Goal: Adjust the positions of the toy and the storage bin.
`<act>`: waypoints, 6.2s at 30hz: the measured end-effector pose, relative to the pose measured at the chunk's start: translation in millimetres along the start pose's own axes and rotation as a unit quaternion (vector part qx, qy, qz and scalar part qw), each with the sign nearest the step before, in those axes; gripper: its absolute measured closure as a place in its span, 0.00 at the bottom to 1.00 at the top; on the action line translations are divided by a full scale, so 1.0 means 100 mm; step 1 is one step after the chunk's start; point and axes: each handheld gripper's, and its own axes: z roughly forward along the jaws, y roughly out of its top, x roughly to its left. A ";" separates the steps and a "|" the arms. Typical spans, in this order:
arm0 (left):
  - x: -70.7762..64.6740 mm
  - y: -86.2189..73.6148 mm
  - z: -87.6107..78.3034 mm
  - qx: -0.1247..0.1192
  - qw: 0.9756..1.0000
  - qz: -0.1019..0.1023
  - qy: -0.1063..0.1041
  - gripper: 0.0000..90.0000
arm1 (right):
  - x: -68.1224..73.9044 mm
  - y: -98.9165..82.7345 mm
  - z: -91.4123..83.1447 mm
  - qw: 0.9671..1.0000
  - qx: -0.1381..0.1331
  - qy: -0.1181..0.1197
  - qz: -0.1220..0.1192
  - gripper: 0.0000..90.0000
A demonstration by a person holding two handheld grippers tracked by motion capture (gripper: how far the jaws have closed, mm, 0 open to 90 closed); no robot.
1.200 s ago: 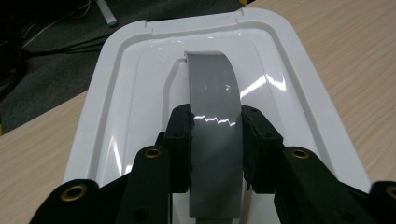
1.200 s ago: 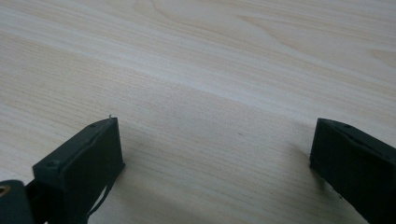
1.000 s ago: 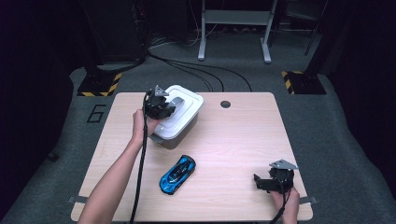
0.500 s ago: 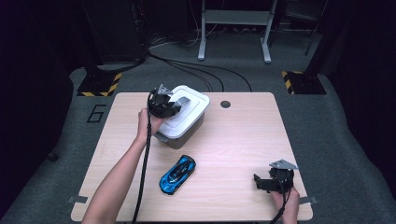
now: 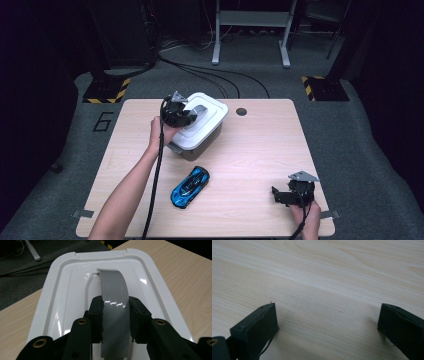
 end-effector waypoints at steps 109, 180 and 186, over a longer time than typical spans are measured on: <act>-1.04 -1.90 -0.51 0.098 0.994 -0.009 -0.038 0.31 | 0.01 0.00 0.00 1.000 -0.001 0.000 0.001 0.03; -0.36 -1.83 -1.22 0.048 0.995 -0.073 0.039 0.03 | 0.01 0.00 0.00 1.000 -0.004 0.000 0.004 0.03; -0.31 -1.54 -1.19 0.043 0.997 -0.058 0.035 0.00 | 0.01 0.00 0.00 1.000 -0.003 0.003 0.000 0.04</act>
